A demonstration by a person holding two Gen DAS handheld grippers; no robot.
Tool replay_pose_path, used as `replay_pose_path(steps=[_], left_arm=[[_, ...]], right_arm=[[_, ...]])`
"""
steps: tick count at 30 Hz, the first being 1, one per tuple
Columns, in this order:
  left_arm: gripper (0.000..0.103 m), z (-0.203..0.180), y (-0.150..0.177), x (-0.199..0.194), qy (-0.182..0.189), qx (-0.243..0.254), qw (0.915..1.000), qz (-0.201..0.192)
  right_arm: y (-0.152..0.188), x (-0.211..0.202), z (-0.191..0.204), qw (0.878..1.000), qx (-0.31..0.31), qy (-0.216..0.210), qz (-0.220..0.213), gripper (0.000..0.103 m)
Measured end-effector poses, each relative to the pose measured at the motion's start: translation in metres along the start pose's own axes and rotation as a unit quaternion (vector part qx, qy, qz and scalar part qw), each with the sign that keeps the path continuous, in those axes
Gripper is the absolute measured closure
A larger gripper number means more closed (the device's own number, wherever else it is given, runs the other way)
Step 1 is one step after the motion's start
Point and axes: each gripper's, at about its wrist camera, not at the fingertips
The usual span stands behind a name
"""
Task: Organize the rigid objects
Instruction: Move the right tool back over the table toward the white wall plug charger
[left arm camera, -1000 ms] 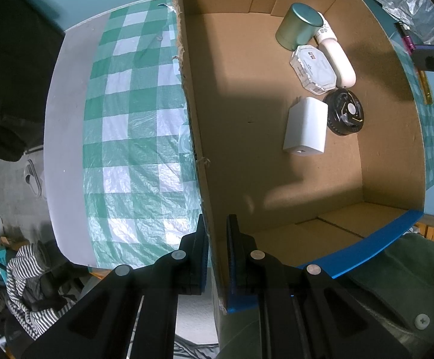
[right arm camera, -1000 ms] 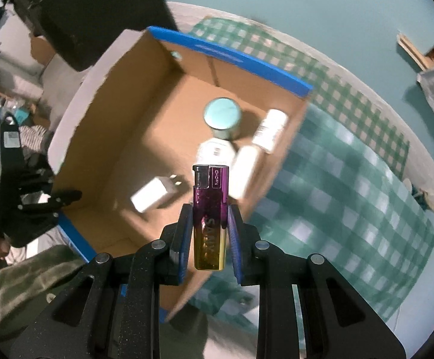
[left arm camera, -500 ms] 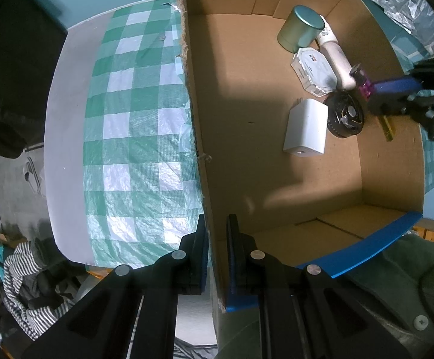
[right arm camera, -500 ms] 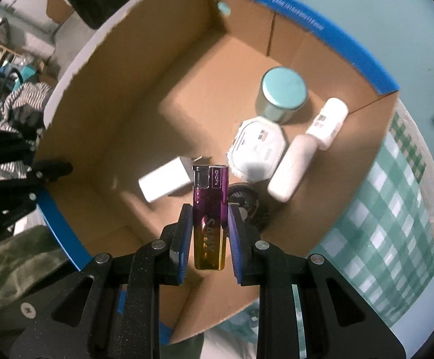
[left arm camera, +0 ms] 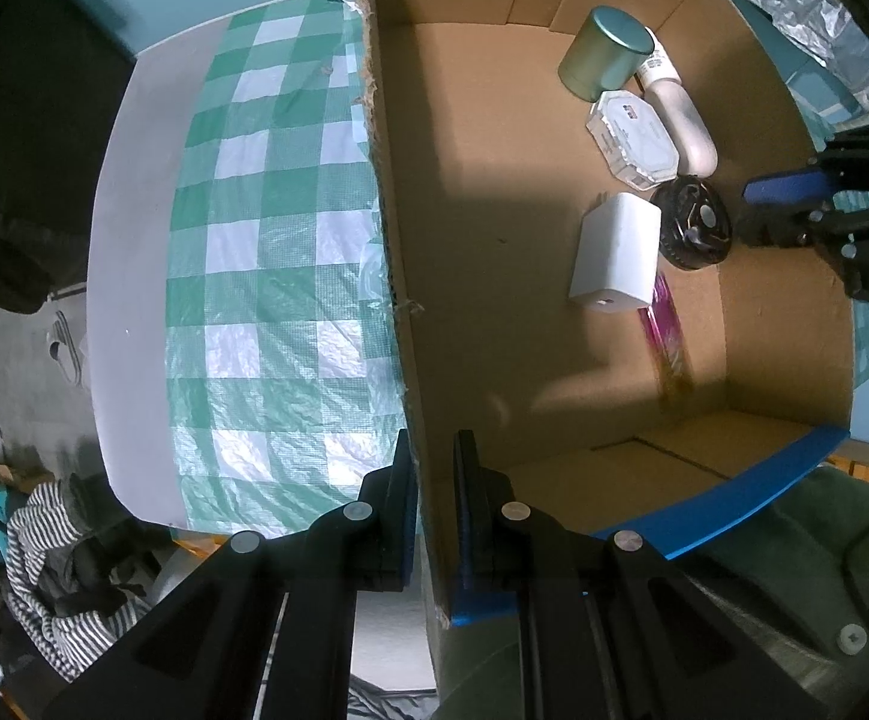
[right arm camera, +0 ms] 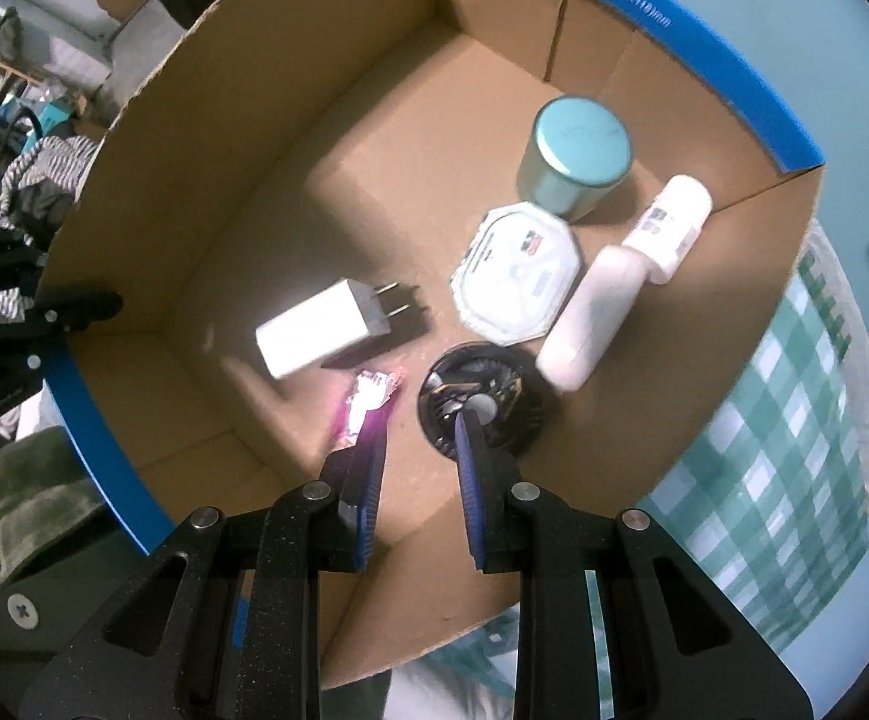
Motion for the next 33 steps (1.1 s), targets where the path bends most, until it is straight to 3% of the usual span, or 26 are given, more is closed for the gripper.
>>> replay_pose_path(steps=[3, 20, 27, 33], left_arm=[[0.092, 0.000, -0.001, 0.000, 0.000, 0.000, 1.0000, 0.000], [0.092, -0.004, -0.003, -0.001, -0.005, 0.007, 1.0000, 0.000], [0.092, -0.005, -0.006, -0.004, -0.007, 0.009, 0.9999, -0.002], [0.092, -0.006, -0.007, -0.004, -0.010, 0.005, 0.9999, -0.004]], right_arm=[[0.000, -0.006, -0.001, 1.000, 0.003, 0.002, -0.005, 0.068], [0.018, -0.050, 0.005, 0.999, -0.006, 0.011, -0.043, 0.055], [0.039, -0.064, -0.013, 0.999, 0.008, 0.019, -0.051, 0.046], [0.070, -0.066, -0.041, 0.998, 0.034, 0.009, -0.053, 0.045]])
Point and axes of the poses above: each gripper's, at about its wrist camera, not at the fingertips, and x roughly the way its jaws point, z to its left, y to its underside, and after that the axes turned 14 degrees about -y, right-handed
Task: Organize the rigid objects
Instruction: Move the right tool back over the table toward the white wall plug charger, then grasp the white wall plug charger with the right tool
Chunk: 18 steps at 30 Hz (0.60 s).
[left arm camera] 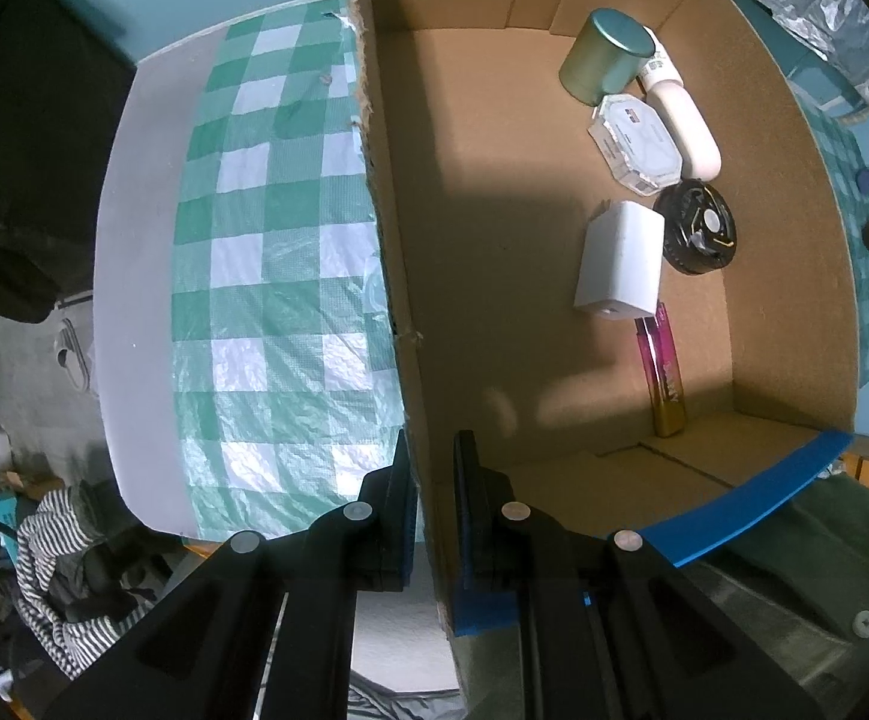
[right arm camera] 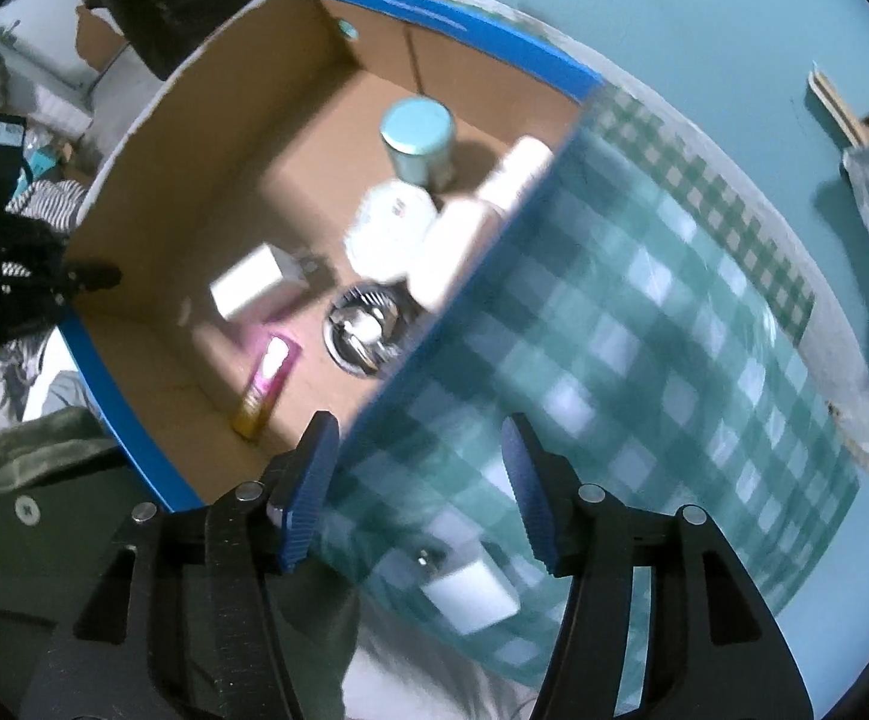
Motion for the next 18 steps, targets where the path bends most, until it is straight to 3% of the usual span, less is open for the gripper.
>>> replay_pose_path(steps=[6, 18], left_arm=[[0.092, 0.000, -0.003, 0.000, -0.001, -0.006, 1.0000, 0.003], [0.091, -0.006, -0.002, -0.002, -0.008, -0.006, 0.9999, 0.006]], right_arm=[[0.033, 0.003, -0.022, 1.000, 0.008, 0.000, 0.013, 0.043], [0.093, 0.038, -0.033, 0.998, -0.042, -0.014, 0.051, 0.035]])
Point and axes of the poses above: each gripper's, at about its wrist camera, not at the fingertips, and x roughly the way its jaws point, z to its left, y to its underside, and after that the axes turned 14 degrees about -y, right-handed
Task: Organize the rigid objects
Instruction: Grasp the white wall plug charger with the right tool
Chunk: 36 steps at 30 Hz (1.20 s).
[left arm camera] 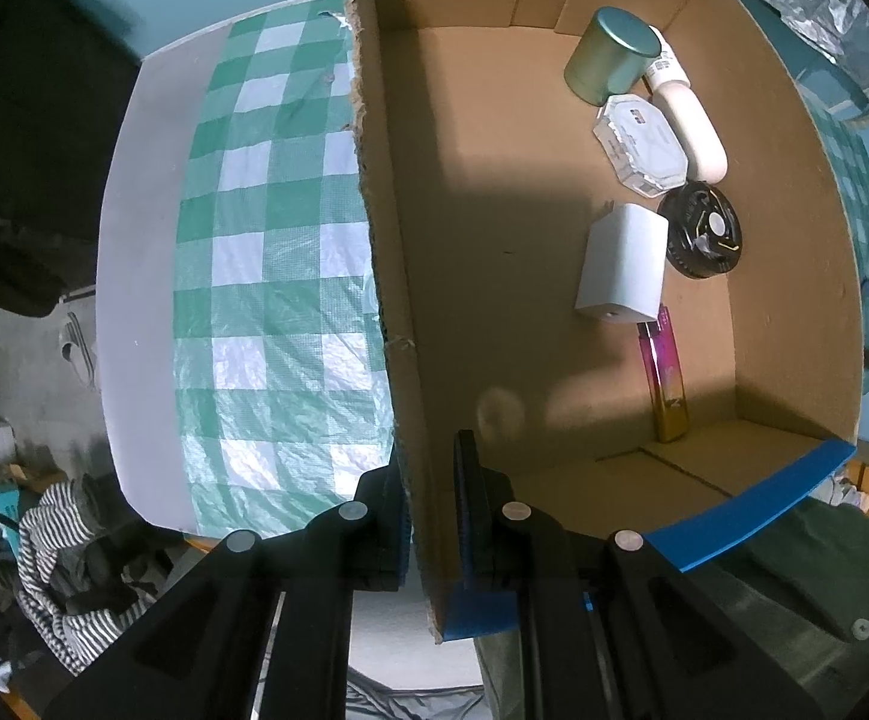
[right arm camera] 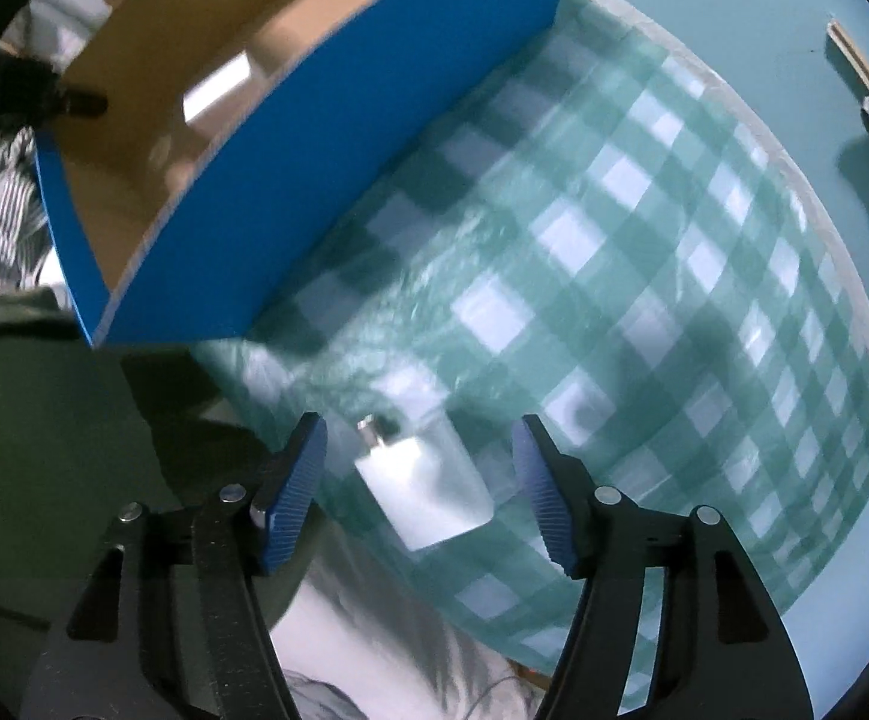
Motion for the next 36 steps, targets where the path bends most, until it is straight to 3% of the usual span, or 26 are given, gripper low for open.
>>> replay_pose_path(steps=[8, 19, 29, 36], left_arm=[[0.090, 0.000, 0.002, 0.000, -0.004, -0.001, 1.0000, -0.002], [0.089, 0.001, 0.001, -0.001, -0.006, 0.002, 1.0000, -0.003], [0.089, -0.001, 0.001, -0.001, -0.008, 0.012, 0.9999, -0.005], [0.089, -0.002, 0.001, -0.001, -0.005, 0.009, 0.9999, -0.004]], right_arm=[[0.020, 0.037, 0.002, 0.998, -0.038, 0.008, 0.043, 0.034], [0.020, 0.074, 0.007, 0.994, -0.063, 0.040, 0.077, 0.034], [0.015, 0.072, -0.007, 0.999, 0.009, 0.011, 0.047, 0.046], [0.003, 0.061, -0.036, 0.993, 0.122, -0.004, 0.003, 0.050]])
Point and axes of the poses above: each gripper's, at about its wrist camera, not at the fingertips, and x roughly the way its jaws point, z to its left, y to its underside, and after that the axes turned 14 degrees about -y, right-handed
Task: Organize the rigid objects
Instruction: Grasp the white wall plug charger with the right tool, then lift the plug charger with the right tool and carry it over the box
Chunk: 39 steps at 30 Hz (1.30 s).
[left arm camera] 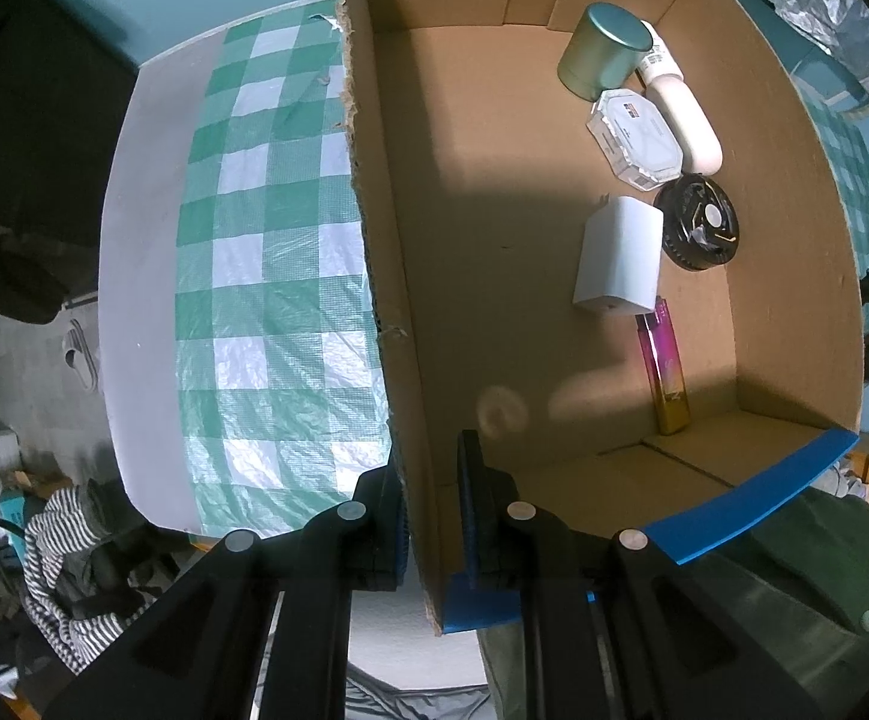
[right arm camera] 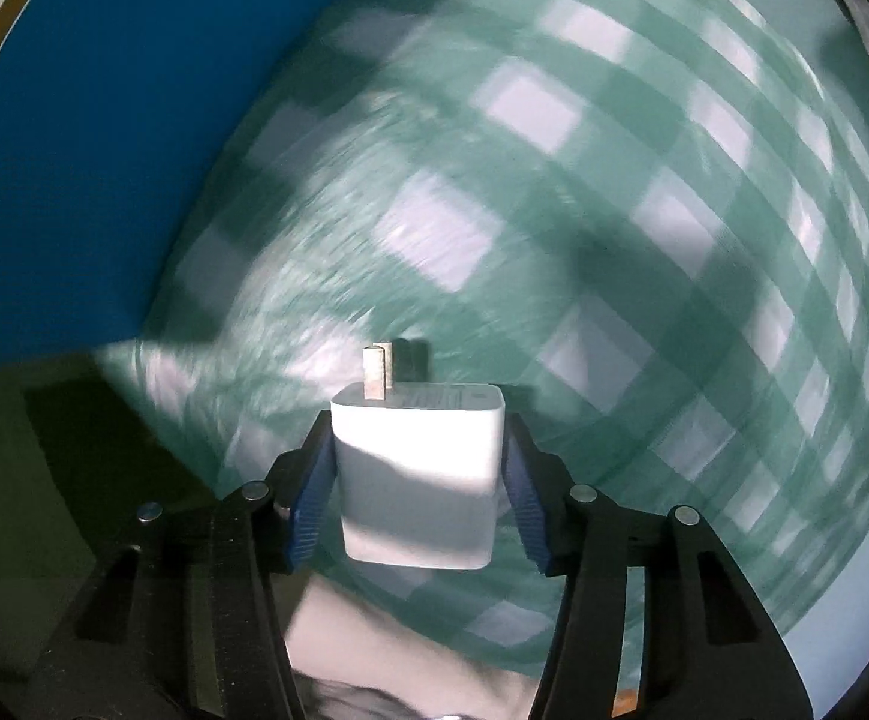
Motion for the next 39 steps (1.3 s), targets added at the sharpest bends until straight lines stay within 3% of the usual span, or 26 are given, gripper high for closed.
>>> replay_pose_path(steps=[11, 14, 25, 39], left_arm=[[0.087, 0.002, 0.000, 0.001, 0.006, 0.002, 1.0000, 0.000], [0.087, 0.002, 0.001, 0.001, 0.008, 0.004, 1.0000, -0.001], [0.087, 0.003, 0.002, 0.002, 0.010, 0.009, 0.9999, -0.002], [0.087, 0.004, 0.003, 0.005, 0.013, 0.006, 0.9999, 0.002]], right_arm=[[-0.028, -0.018, -0.026, 0.992, 0.115, -0.004, -0.051, 0.050], [-0.017, -0.018, -0.035, 0.990, 0.130, -0.006, -0.057, 0.050], [-0.005, -0.021, -0.025, 0.989, 0.134, -0.003, -0.062, 0.051], [-0.021, -0.073, 0.004, 0.990, 0.107, -0.004, -0.090, 0.052]])
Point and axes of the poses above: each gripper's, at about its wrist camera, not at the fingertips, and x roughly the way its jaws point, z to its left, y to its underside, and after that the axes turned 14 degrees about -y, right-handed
